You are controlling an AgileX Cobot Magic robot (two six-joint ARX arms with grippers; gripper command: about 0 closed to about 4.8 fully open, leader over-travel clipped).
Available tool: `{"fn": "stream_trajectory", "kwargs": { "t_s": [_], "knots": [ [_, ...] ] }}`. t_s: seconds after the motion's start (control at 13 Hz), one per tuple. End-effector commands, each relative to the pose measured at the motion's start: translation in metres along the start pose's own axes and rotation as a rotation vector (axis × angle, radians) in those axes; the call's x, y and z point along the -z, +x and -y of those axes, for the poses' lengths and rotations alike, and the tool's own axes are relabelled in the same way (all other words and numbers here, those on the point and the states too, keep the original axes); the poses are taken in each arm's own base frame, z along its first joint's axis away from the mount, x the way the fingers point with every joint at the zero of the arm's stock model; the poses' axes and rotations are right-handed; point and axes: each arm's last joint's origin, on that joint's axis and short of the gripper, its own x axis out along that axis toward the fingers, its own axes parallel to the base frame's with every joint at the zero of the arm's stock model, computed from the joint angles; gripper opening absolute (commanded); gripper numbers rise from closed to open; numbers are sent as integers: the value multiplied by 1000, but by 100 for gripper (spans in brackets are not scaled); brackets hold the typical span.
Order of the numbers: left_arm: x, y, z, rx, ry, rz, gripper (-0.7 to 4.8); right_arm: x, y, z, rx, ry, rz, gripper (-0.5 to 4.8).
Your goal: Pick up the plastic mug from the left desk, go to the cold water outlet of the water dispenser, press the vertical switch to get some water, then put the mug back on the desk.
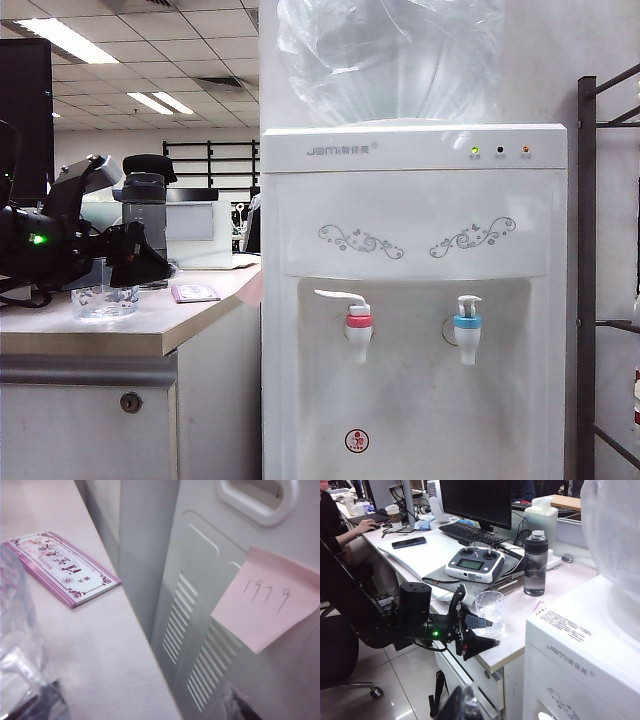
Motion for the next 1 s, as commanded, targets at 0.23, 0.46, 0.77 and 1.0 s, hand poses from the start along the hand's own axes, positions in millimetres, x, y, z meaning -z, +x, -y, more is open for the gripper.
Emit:
{"fn": "stream_trajectory", "kwargs": {
  "t_s": [0.23,0.46,0.77,1.0],
  "knots": [
    [-3,0,-3,-63,12,13,204,-2,-1,-1,-3,-4,7,-5],
    [-4,0,-2,-64,16,20,79,1,-1,0,-2,1,-14,-5],
    [-4,1,-2,-64,16,20,44,1,-1,0,-2,1,-14,-5],
    [-4,1,-2,-64,16,20,44,1,-1,0,-2,1,-14,-5]
  ]
}}
